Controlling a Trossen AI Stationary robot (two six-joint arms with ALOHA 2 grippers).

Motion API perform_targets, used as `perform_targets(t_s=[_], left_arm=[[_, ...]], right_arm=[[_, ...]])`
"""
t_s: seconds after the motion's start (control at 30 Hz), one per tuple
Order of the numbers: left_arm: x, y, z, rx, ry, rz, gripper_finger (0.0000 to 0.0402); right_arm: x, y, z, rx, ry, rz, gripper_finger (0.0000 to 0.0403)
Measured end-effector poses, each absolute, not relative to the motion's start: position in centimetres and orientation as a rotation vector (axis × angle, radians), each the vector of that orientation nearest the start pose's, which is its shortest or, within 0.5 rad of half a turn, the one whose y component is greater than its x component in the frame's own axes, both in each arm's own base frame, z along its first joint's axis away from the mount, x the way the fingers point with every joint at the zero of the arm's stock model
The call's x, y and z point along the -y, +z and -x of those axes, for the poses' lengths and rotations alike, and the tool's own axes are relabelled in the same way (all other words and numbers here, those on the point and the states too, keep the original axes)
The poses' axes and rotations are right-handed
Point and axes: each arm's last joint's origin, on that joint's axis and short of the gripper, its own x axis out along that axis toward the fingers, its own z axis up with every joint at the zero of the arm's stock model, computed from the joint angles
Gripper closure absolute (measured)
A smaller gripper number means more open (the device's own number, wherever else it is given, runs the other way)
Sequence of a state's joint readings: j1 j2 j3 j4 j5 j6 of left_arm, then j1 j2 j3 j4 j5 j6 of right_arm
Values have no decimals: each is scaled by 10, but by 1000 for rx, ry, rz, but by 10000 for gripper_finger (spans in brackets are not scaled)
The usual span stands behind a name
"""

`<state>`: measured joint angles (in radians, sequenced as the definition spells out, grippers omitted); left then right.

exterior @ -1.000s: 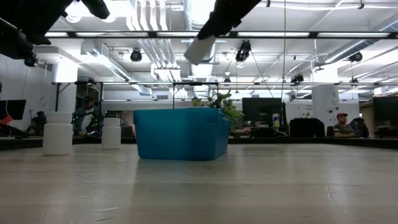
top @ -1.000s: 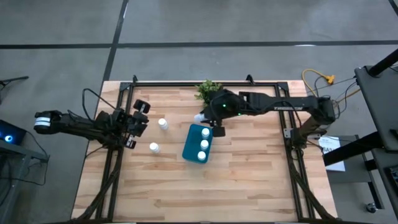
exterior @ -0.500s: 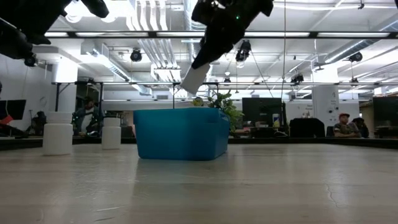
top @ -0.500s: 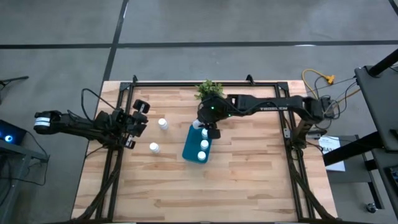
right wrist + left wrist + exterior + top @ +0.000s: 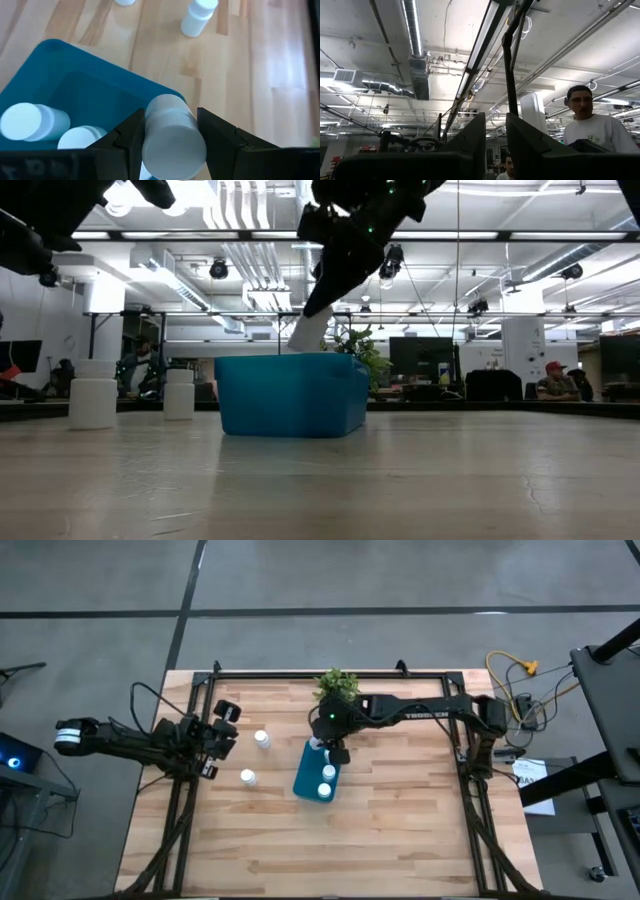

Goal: Pick and place pill bottles into a basket
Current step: Put the white medicine bottle into the blue bin

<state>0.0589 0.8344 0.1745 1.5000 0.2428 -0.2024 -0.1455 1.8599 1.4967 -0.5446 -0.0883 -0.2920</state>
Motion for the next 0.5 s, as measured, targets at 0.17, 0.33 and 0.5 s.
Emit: perform_targets(t_s=[0.17,0.33,0.5], left_arm=[[-1,268,-136,814,-256,63,342],[-1,268,-136,813,-259,61,342],[-1,268,-136,813,-261,60,342]], right_arm=[[57,236,-407,-930,89,162,257],[57,215,-414,-976,111,150,257],[58,200,-418,-1005,123,151,257]])
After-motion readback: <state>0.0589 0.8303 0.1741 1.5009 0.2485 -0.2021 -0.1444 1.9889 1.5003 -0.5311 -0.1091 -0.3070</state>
